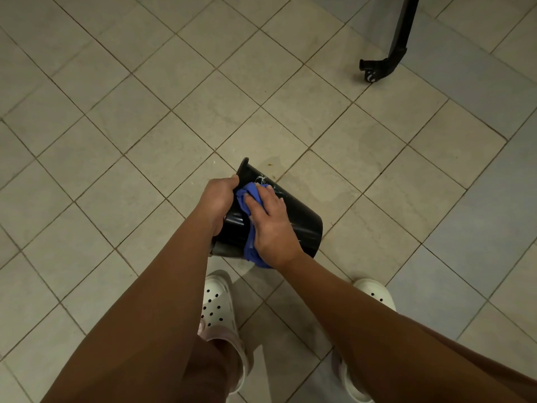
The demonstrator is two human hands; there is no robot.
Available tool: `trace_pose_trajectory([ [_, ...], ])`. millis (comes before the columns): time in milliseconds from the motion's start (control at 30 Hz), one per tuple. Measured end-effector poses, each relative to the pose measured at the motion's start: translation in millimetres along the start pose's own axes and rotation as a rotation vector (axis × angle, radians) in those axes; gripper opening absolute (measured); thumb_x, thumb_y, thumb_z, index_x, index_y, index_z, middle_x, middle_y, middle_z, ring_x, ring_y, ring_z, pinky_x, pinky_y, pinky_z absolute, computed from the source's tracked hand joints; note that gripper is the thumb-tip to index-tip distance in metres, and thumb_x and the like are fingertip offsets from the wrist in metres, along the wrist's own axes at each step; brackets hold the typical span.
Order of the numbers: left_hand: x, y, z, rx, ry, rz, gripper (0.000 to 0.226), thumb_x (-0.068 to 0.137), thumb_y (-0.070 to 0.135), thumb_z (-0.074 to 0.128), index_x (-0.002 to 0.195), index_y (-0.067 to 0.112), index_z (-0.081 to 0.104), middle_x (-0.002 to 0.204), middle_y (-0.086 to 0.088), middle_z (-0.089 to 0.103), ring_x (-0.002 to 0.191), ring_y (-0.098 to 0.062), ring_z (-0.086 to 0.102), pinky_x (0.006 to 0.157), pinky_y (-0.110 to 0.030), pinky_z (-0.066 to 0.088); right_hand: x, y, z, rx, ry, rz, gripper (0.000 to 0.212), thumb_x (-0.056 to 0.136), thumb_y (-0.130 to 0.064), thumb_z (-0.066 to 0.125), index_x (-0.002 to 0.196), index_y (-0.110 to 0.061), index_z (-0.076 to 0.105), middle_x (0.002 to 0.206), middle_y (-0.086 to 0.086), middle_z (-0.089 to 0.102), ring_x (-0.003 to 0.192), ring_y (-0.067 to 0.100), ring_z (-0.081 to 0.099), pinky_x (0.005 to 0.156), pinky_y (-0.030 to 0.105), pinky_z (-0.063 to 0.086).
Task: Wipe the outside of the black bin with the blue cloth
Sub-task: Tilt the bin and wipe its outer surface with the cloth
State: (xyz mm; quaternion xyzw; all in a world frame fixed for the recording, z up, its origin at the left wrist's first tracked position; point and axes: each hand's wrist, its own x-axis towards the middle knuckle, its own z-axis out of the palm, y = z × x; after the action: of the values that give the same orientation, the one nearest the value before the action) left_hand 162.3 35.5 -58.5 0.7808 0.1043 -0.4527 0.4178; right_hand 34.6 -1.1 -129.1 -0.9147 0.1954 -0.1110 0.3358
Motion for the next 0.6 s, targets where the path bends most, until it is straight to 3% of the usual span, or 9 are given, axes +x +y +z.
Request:
trace_pose_trajectory([
  [67,1,1,2,0.012,0.006,0.006,0.039,0.104,0.033,0.044,0.094,0.005,0.069,0.090,-0.019,0.069,0.075,-0.032,0.066,0.070,-0.037,0.053,-7,0,1,0.006,0.035,0.001,0.058,0.085,-0.004,0.063,0.138,-0.004,0.038,0.149,0.018,0.023,0.140,0.038,0.016,0.110,0.057,0.026],
  [167,3,-2,1,0.016,0.030,0.018,0.040,0.105,0.030,0.042,0.105,0.000,0.068,0.094,-0.019,0.069,0.074,-0.029,0.065,0.066,-0.034,0.052,-18,5,1,0.008,0.019,-0.141,0.064,0.078,-0.001,0.068,0.136,-0.008,0.043,0.146,0.016,0.030,0.140,0.033,0.016,0.113,0.054,0.014],
  [300,4,-6,-2,0.028,0.032,0.028,0.040,0.105,0.031,0.041,0.099,0.003,0.069,0.088,-0.014,0.069,0.074,-0.025,0.064,0.067,-0.033,0.051,-7,6,-4,-0.008,-0.022,-0.232,0.056,0.079,-0.005,0.067,0.132,-0.010,0.049,0.143,0.017,0.040,0.138,0.036,0.022,0.111,0.057,0.015],
  [500,1,-2,5,0.020,0.049,0.065,0.035,0.103,0.030,0.044,0.088,0.009,0.069,0.082,-0.013,0.069,0.072,-0.028,0.066,0.067,-0.035,0.053,7,5,-5,-0.002,-0.032,0.038,0.064,0.083,-0.005,0.064,0.141,-0.010,0.037,0.151,0.017,0.023,0.142,0.036,0.011,0.112,0.058,0.017],
  [600,-1,-1,9,0.051,0.061,0.089,0.037,0.103,0.030,0.044,0.090,0.006,0.069,0.084,-0.016,0.068,0.076,-0.031,0.065,0.075,-0.041,0.054,-4,5,-5,-0.023,0.018,0.058,0.065,0.081,-0.004,0.067,0.139,-0.006,0.039,0.149,0.018,0.024,0.138,0.039,0.020,0.109,0.057,0.027],
])
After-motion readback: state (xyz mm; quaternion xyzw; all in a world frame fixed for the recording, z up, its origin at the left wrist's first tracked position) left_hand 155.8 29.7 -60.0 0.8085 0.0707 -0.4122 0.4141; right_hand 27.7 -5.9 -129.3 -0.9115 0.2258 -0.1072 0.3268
